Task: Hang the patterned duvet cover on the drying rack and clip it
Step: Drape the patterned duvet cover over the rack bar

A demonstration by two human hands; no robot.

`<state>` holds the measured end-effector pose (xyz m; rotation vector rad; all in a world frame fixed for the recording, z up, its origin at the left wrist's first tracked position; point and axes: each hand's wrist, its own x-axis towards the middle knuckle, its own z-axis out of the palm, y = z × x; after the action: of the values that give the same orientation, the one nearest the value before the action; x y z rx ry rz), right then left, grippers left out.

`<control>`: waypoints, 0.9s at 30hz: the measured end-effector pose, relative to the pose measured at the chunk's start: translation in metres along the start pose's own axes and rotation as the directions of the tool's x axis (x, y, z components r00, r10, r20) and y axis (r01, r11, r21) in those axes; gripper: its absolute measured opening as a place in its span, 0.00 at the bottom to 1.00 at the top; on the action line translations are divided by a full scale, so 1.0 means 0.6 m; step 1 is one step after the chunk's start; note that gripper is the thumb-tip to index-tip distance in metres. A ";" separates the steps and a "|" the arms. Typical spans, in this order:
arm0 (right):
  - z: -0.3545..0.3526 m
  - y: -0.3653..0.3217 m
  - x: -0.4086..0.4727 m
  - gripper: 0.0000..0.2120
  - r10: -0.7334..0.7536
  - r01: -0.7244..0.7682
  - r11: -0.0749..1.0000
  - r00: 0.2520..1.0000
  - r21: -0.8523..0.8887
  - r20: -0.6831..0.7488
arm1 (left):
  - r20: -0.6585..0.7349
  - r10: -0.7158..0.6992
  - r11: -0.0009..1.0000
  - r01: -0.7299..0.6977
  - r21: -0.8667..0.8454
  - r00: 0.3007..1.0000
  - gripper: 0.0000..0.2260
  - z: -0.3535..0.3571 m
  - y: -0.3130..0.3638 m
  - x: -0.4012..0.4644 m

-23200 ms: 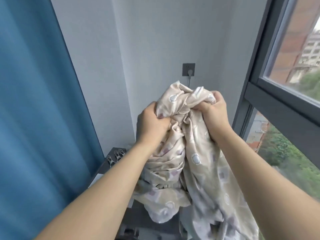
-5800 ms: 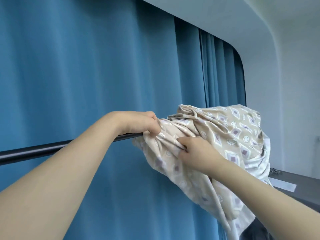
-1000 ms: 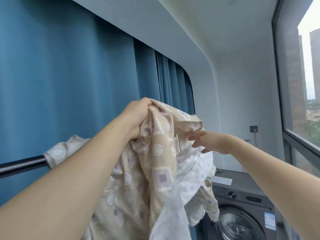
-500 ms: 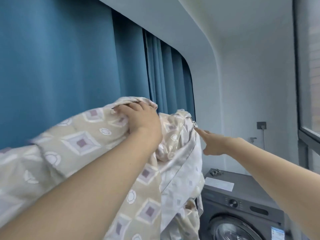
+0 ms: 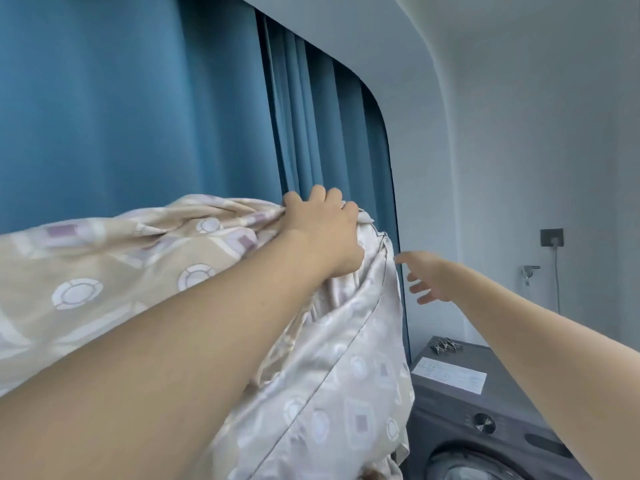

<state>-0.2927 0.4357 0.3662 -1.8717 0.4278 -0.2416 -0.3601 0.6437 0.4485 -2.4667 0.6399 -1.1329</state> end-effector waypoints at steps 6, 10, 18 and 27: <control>-0.013 -0.028 0.147 0.21 -0.011 0.016 0.999 0.984 -0.030 0.175 | 0.317 -0.167 0.985 0.148 0.083 0.933 0.26 0.047 0.043 0.121; -0.001 -0.055 0.200 0.11 -0.091 0.107 0.993 0.963 -0.048 0.255 | 0.337 -0.249 0.967 0.211 0.146 0.908 0.22 0.076 0.052 0.171; -0.030 -0.150 0.233 0.07 -0.280 0.206 0.902 0.948 0.379 0.152 | 0.176 -0.305 0.952 0.303 0.042 0.936 0.06 0.097 0.040 0.203; -0.038 -0.250 0.199 0.08 -0.508 0.300 0.711 0.844 0.636 0.170 | 0.226 -0.543 0.730 0.588 -0.348 0.809 0.06 0.090 0.005 0.223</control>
<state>-0.1662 0.4110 0.5096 -1.3174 -0.3010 -0.3066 -0.2414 0.5764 0.4960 -3.1980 0.0591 -1.1316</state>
